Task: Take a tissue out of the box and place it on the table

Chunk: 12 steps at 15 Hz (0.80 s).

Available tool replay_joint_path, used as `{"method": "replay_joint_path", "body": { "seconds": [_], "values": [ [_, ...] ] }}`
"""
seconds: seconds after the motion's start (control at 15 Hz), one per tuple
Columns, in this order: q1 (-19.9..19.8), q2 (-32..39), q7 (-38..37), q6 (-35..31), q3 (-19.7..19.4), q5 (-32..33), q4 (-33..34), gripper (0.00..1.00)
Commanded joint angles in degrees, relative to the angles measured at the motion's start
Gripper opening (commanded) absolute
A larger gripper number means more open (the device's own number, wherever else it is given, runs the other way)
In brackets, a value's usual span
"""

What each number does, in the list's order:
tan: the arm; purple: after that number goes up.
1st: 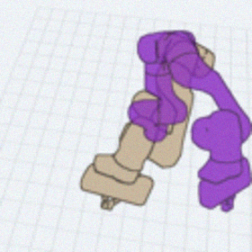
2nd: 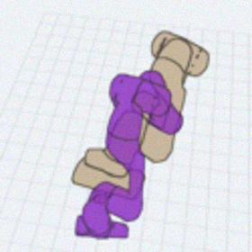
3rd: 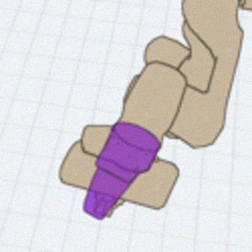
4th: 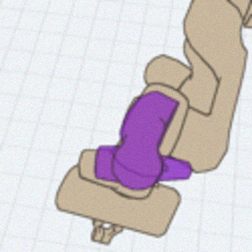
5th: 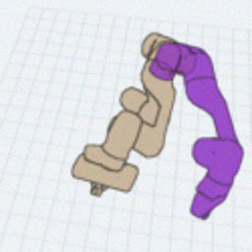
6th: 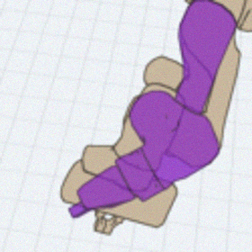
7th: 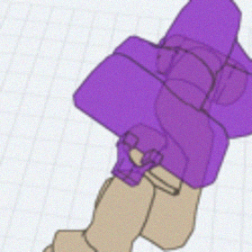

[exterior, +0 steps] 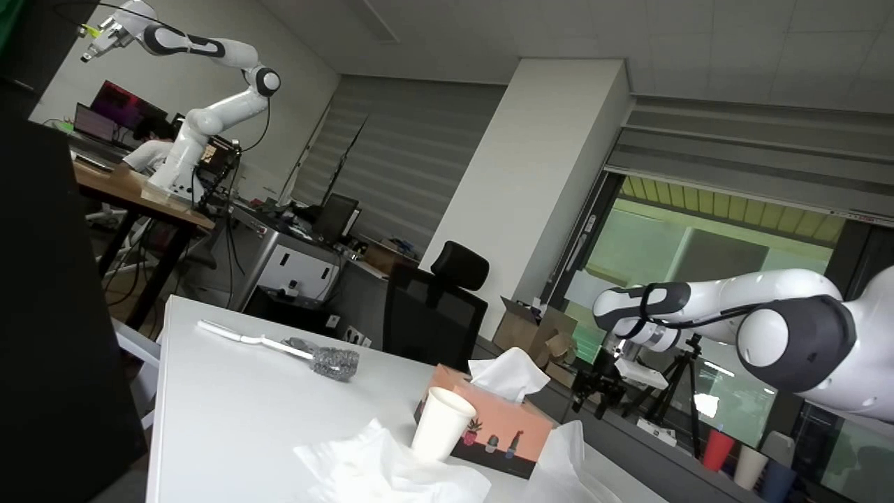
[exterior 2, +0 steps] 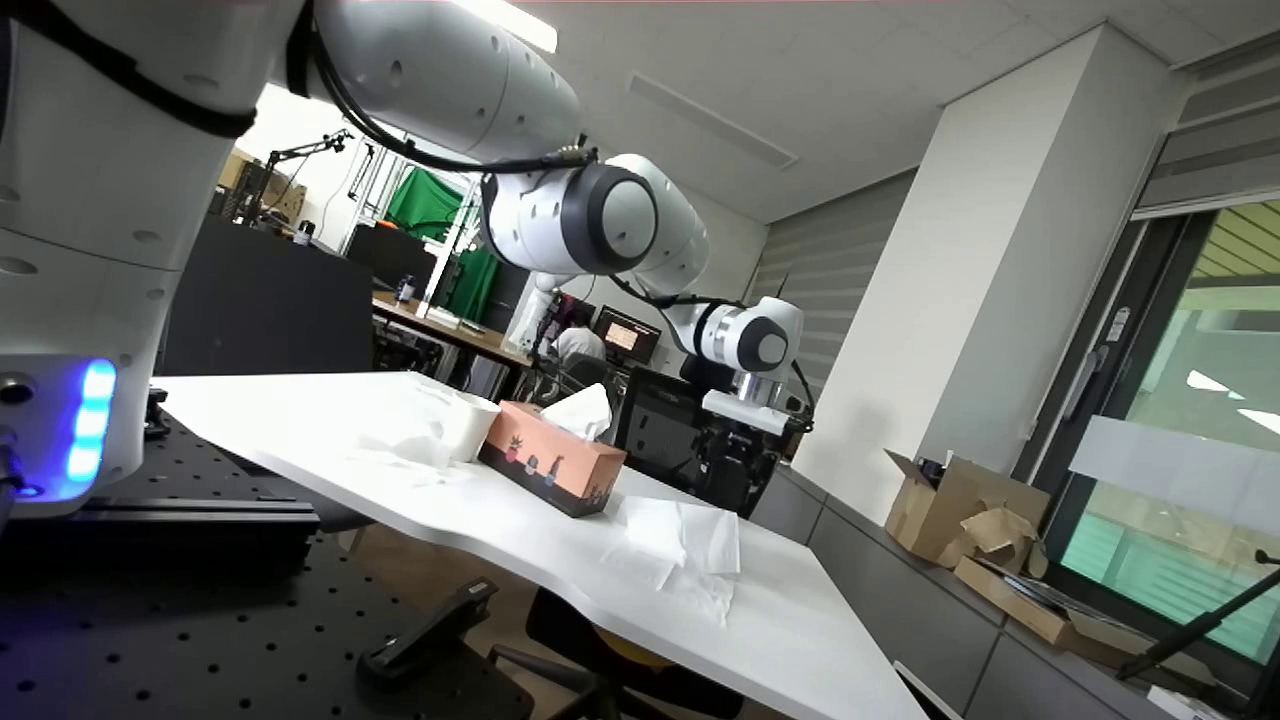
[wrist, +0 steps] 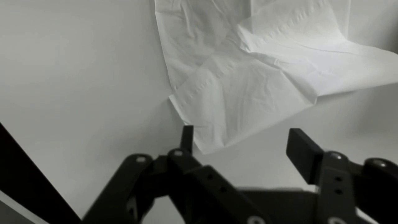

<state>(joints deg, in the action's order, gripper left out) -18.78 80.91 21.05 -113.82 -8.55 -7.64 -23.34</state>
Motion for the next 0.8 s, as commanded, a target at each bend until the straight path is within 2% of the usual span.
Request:
{"method": "replay_joint_path", "body": {
  "seconds": [0.0, 0.2, 0.4, 0.6, 0.67, 0.73],
  "values": [
    [1.5, -1.0, -2.2, 1.7, -1.1, 0.7, -0.3, 1.00],
    [2.3, -1.5, -1.5, 2.5, -0.6, 0.2, -0.1, 1.00],
    [2.9, -3.5, 1.7, 7.9, 1.8, -1.6, -0.6, 1.00],
    [4.3, -4.9, 1.4, 11.6, 1.9, -0.7, -0.4, 1.00],
    [3.9, -3.2, 1.3, 8.9, 1.6, -0.6, 0.1, 1.00],
    [4.3, -3.6, 1.3, 9.9, 1.6, -0.6, 0.1, 1.00]
  ]
}}
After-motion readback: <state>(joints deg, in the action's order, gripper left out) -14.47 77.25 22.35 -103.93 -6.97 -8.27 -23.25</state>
